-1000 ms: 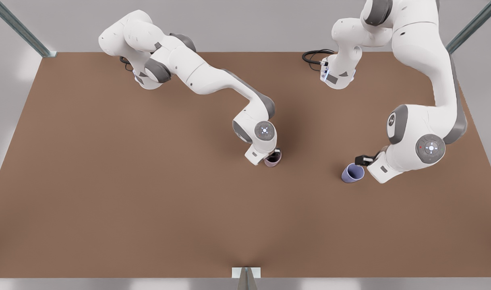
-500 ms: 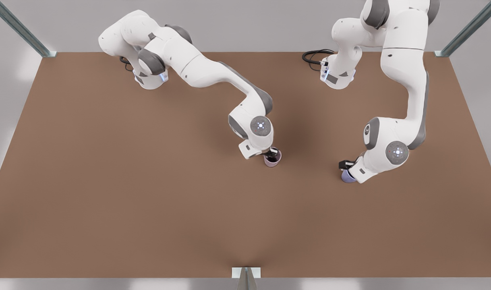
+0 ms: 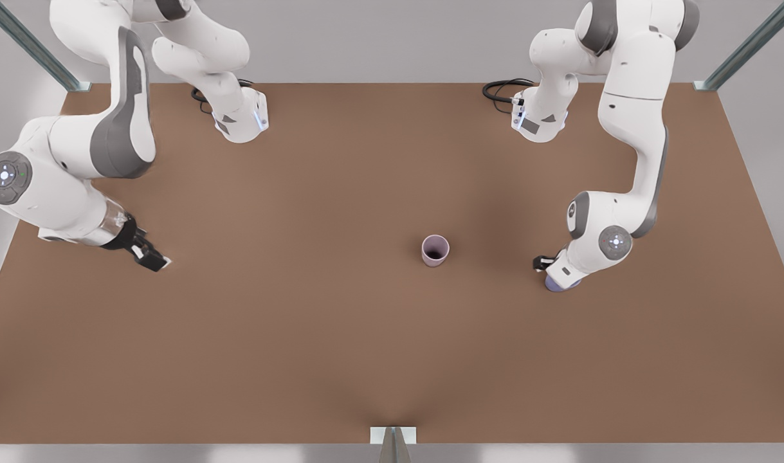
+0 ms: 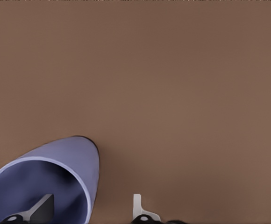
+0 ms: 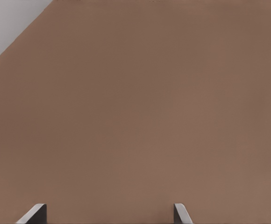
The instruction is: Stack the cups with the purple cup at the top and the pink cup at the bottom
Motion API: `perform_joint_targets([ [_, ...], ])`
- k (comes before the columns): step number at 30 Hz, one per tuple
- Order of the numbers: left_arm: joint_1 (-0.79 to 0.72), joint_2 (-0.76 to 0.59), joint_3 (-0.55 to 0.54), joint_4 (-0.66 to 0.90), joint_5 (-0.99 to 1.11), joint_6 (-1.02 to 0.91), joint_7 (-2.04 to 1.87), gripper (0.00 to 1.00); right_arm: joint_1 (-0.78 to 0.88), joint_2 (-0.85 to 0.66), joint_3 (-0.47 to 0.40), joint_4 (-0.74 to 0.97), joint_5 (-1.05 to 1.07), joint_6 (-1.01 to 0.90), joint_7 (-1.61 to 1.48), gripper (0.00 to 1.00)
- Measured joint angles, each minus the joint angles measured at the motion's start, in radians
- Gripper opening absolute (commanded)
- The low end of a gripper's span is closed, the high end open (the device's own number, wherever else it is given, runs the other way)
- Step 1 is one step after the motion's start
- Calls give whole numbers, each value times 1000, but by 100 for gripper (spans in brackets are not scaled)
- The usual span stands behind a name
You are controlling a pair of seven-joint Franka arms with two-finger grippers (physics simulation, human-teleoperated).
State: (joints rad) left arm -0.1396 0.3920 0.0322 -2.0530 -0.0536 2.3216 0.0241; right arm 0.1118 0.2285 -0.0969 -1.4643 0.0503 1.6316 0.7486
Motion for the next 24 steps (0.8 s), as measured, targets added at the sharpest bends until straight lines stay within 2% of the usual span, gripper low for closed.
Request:
perform_joint_targets([
  [1, 0, 4, 0, 0, 1, 5, 0, 56, -6, 21, 3, 19, -12, -12, -42, 100],
  [3, 0, 8, 0, 0, 1, 12, -1, 54, -11, 10, 3, 34, -28, -31, -119, 100],
  [5, 0, 12, 0, 1, 1, 18, -1, 44, -46, -29, 1, 38, -36, -51, -189, 100],
  [7, 0, 14, 0, 1, 1, 22, -1, 42, -76, -37, 0, 42, -32, -61, -258, 100],
  [13, 0, 19, -1, 3, 3, 29, -3, 23, -87, -7, 4, 44, -77, -59, -424, 100],
  [19, -29, -23, -18, 11, 6, 18, -17, 21, -107, 13, 1, 65, -67, -44, -544, 100],
  [24, -189, -154, -20, 42, 6, -77, -63, 21, -130, 16, 0, 68, -40, -21, -618, 100],
])
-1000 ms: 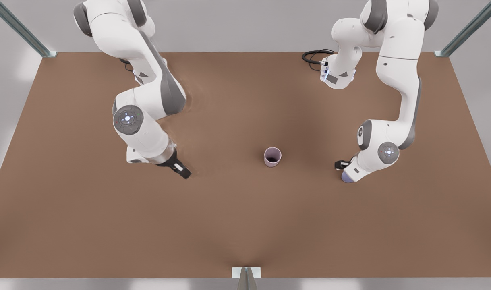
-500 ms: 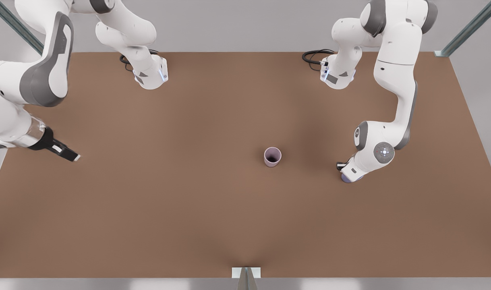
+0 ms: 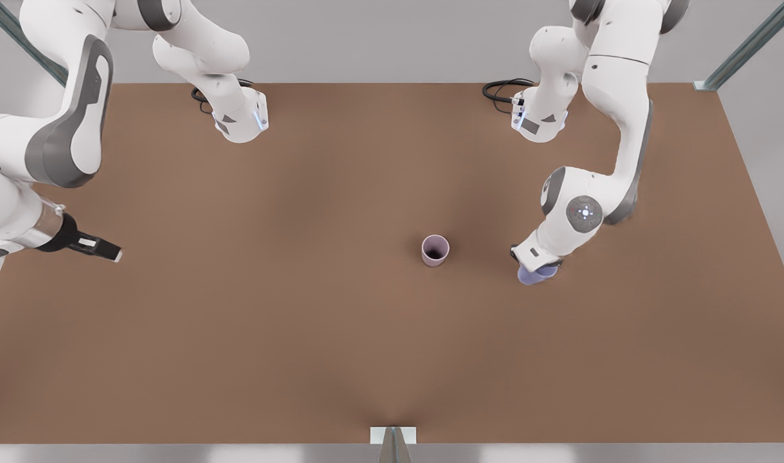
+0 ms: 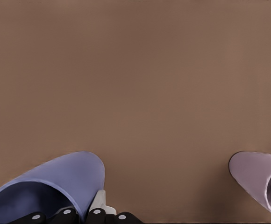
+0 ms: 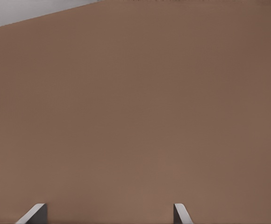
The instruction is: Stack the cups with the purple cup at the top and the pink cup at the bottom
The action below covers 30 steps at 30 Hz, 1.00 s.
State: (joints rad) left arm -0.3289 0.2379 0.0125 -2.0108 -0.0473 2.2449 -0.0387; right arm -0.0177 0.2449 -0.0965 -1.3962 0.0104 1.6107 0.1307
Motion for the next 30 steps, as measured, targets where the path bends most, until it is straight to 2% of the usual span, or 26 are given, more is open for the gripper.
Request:
perform_joint_targets([
  [6, -232, -19, -7, 102, -1, -126, -119, 21, 2, 3, 0, 0, 7, 15, -65, 100],
  [18, -313, 131, -31, 314, -2, -192, -352, 21, -18, -12, -29, 33, 6, 13, -142, 100],
  [30, -331, 167, -31, 350, -4, -198, -495, 21, -10, 0, -29, 34, 12, 21, -181, 100],
])
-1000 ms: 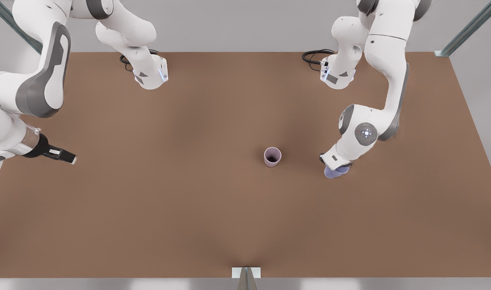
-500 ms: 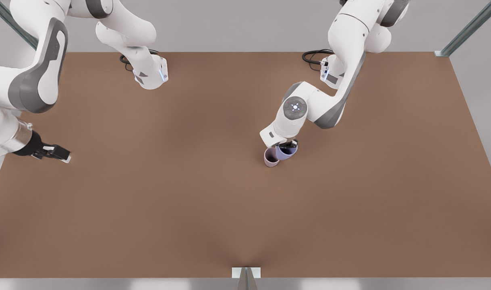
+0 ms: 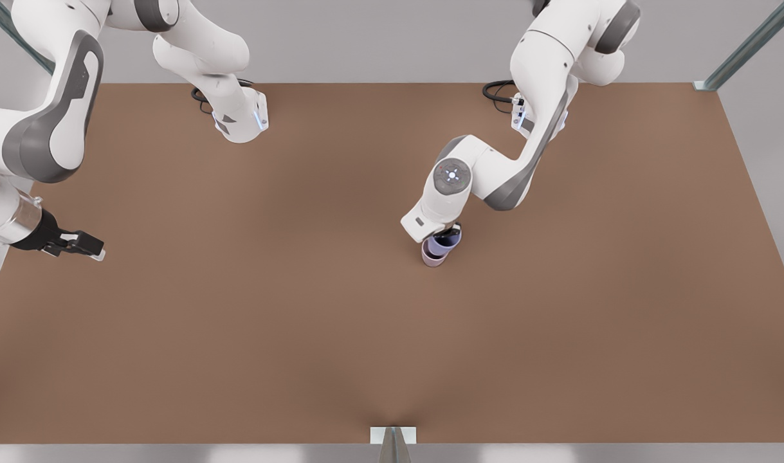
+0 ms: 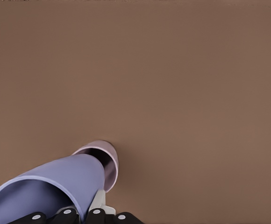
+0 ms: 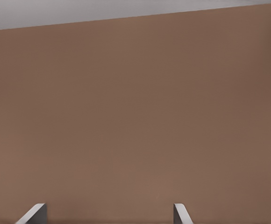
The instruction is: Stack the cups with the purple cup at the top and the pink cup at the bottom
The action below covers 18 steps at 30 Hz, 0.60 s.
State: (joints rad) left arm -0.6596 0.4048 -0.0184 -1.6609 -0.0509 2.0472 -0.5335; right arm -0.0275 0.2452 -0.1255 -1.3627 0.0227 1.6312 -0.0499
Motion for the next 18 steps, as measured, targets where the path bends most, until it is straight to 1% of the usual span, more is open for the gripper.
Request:
perform_joint_targets([
  [18, -11, 45, 0, 8, 1, 10, -102, 21, 0, 1, 0, 0, -2, 3, -25, 100],
])
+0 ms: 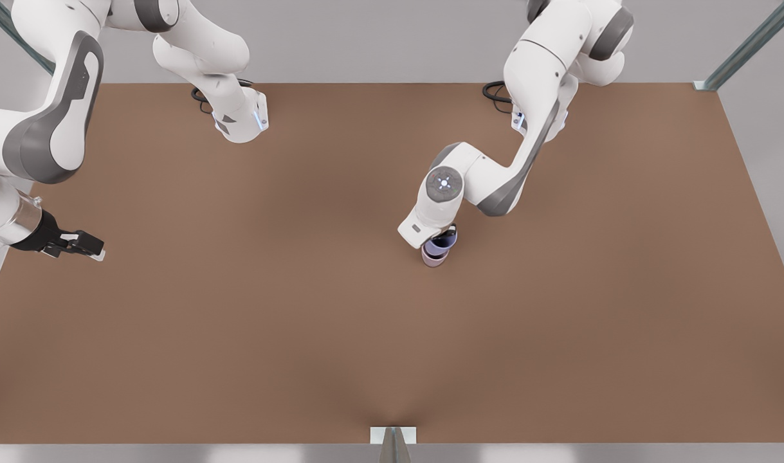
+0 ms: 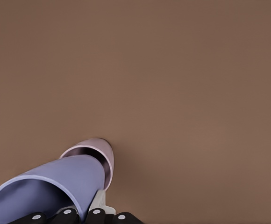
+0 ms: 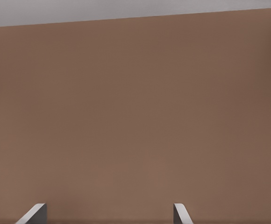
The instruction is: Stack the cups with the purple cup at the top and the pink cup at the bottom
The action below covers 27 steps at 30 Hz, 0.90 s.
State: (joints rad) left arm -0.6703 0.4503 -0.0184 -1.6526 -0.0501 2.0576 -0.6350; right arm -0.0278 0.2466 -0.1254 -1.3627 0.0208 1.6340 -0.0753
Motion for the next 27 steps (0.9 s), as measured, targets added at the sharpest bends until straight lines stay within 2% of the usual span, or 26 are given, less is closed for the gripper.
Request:
perform_joint_targets([
  [19, 0, 42, 1, 0, 6, 16, -39, 21, -1, 0, 0, 0, 0, 0, -10, 100],
  [20, -1, 43, 1, 0, 6, 16, -40, 25, -1, 0, 0, 0, 0, 0, -10, 100],
  [21, -1, 43, 1, -1, 5, 17, -40, 44, 0, 0, 0, 0, 0, 0, -10, 100],
  [22, -2, 45, 1, -1, 3, 21, -39, 47, 0, 0, 0, 0, 0, 0, -10, 100],
  [27, -3, 48, 1, -1, 6, 27, -40, 47, 0, 1, 0, 0, 0, 1, -11, 100],
])
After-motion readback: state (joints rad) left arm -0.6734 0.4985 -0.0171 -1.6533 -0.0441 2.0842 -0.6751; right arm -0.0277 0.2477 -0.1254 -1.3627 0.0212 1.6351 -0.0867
